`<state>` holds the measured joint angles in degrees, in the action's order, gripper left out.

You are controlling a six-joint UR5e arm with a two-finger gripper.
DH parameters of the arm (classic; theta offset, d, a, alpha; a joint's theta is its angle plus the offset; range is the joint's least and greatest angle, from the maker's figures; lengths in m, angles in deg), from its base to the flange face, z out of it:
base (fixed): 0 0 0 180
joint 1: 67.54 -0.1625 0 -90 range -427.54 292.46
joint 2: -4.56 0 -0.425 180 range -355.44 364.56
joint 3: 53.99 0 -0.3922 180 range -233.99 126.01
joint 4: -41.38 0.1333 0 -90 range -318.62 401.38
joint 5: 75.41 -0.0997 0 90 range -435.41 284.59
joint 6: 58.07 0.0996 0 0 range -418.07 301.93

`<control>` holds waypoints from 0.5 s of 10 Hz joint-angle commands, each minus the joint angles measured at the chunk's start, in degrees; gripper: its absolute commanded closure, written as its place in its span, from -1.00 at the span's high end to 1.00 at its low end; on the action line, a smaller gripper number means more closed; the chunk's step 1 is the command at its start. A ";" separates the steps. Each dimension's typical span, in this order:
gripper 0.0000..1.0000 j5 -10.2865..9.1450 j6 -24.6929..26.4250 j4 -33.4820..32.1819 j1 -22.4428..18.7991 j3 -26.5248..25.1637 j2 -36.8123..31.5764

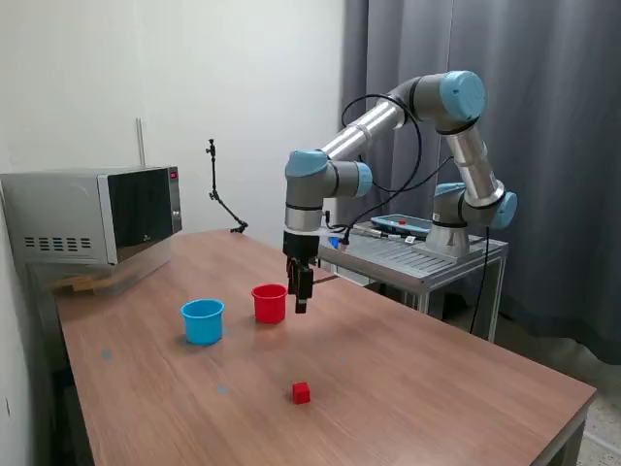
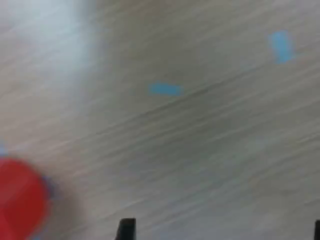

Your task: Place red objects in the red bin, and blue objects in the blue bin.

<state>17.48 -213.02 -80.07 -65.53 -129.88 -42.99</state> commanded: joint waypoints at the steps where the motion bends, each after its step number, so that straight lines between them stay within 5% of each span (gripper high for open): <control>1: 1.00 -0.68 1.68 0.51 -5.16 6.69 4.99; 2: 1.00 -0.78 2.29 0.25 -6.91 8.20 5.88; 5: 1.00 -0.16 15.17 -1.49 -8.68 11.46 7.91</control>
<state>17.09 -203.91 -80.58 -73.23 -120.10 -35.96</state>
